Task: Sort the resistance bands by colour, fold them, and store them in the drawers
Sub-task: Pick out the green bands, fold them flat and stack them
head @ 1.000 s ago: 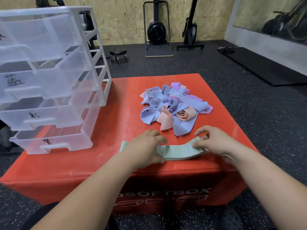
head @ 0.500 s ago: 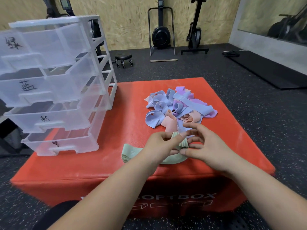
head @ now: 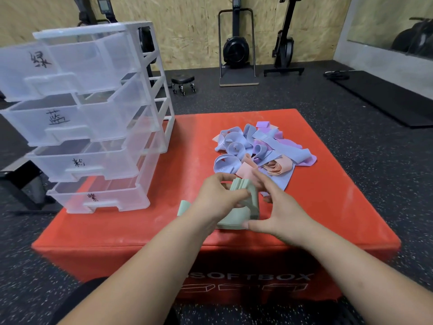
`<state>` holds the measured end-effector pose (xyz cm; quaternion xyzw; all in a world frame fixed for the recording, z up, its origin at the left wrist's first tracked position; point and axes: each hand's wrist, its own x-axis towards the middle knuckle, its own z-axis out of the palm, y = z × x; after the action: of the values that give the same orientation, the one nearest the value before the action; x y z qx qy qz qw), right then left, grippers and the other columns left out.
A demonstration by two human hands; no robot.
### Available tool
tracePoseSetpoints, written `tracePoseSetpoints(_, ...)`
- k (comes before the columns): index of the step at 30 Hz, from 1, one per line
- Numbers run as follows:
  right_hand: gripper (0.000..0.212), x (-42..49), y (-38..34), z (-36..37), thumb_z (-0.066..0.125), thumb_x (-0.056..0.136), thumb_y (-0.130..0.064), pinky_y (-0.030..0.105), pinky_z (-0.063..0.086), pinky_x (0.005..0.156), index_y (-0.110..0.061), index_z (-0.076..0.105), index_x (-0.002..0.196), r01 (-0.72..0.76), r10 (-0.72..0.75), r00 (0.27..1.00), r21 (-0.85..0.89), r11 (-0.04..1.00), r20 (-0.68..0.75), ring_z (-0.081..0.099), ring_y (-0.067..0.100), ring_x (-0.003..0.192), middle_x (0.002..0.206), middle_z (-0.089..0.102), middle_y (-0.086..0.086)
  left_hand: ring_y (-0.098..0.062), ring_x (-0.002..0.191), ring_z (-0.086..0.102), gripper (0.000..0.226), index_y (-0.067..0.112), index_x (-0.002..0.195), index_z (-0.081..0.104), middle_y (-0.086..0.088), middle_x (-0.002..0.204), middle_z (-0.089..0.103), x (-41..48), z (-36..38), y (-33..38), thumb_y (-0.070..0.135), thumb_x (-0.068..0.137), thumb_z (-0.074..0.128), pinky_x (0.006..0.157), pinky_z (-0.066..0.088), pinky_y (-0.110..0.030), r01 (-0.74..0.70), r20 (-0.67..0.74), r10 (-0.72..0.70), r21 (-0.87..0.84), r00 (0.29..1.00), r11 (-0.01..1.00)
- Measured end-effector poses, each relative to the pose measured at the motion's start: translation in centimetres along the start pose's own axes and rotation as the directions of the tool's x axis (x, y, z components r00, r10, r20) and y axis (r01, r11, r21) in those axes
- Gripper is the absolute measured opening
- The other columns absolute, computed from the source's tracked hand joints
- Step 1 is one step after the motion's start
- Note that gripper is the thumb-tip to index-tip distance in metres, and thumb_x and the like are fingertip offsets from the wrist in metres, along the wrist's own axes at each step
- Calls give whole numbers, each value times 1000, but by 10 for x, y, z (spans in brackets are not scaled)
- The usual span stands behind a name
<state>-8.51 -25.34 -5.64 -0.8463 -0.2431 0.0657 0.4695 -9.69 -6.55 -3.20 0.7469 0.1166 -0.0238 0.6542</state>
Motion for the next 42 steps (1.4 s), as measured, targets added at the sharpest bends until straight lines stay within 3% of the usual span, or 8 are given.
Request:
tracePoseSetpoints(6,105,27,1,42,94,62,-36,42,57,97,-53,37,149,1,-1,1000,14,1000,-22,68,9,110,126,68,-20,-20,67,73,40,4,121,63,-16,87,73,-9,-43,18,-6,85,77,68,63,-29,11,-47,-17,-129,999,992)
tracePoseSetpoints(16,96,51,5,77,91,63,-46,34,51,101,-40,48,148,39,-31,999,-227,973,39,64,8,110,120,64,-17,-27,82,72,55,1,116,65,-21,99,71,-2,-140,-24,11,64,79,81,67,-48,137,-332,-164,-104,929,985)
tracePoseSetpoints(21,89,53,4,81,92,62,-50,35,52,100,-42,54,142,57,-52,998,-271,961,25,65,7,109,121,66,-20,-23,79,70,39,4,118,59,-16,102,66,2,-144,-47,6,83,76,68,67,-37,179,-394,-145,52,908,982)
tracePoseSetpoints(24,90,53,3,82,92,62,-52,36,52,100,-44,53,143,49,-45,999,-302,952,20,65,8,111,122,66,-21,-26,94,73,49,14,117,61,-9,110,70,8,-145,-58,31,74,76,89,63,-46,194,-397,-59,309,916,931)
tracePoseSetpoints(27,90,53,1,82,90,63,-57,37,52,100,-43,53,143,56,-54,998,-330,942,15,64,8,114,125,66,-20,-29,111,66,47,13,132,54,-3,117,64,5,-143,-57,25,90,69,93,50,-33,184,-328,28,597,944,781)
tracePoseSetpoints(33,92,59,-8,79,90,65,-57,34,49,102,-36,53,147,112,-99,994,-397,911,54,62,12,120,136,65,-14,-37,109,59,32,13,122,46,-13,119,57,-3,-134,-60,20,93,56,83,46,-43,43,-133,290,954,948,297)
tracePoseSetpoints(38,92,65,-17,76,92,64,-53,35,49,102,-31,55,146,129,-94,990,-435,891,101,63,14,122,135,68,-10,-23,137,52,75,22,154,47,-2,149,59,7,-132,-56,53,90,70,115,40,-40,-415,326,310,864,893,287)
tracePoseSetpoints(42,91,67,-21,70,93,65,-49,29,48,100,-32,54,146,142,-90,987,-452,881,134,63,12,118,131,68,-10,-19,112,61,74,31,141,55,8,121,64,16,-135,-64,48,76,86,88,53,-41,-478,422,242,835,874,271)
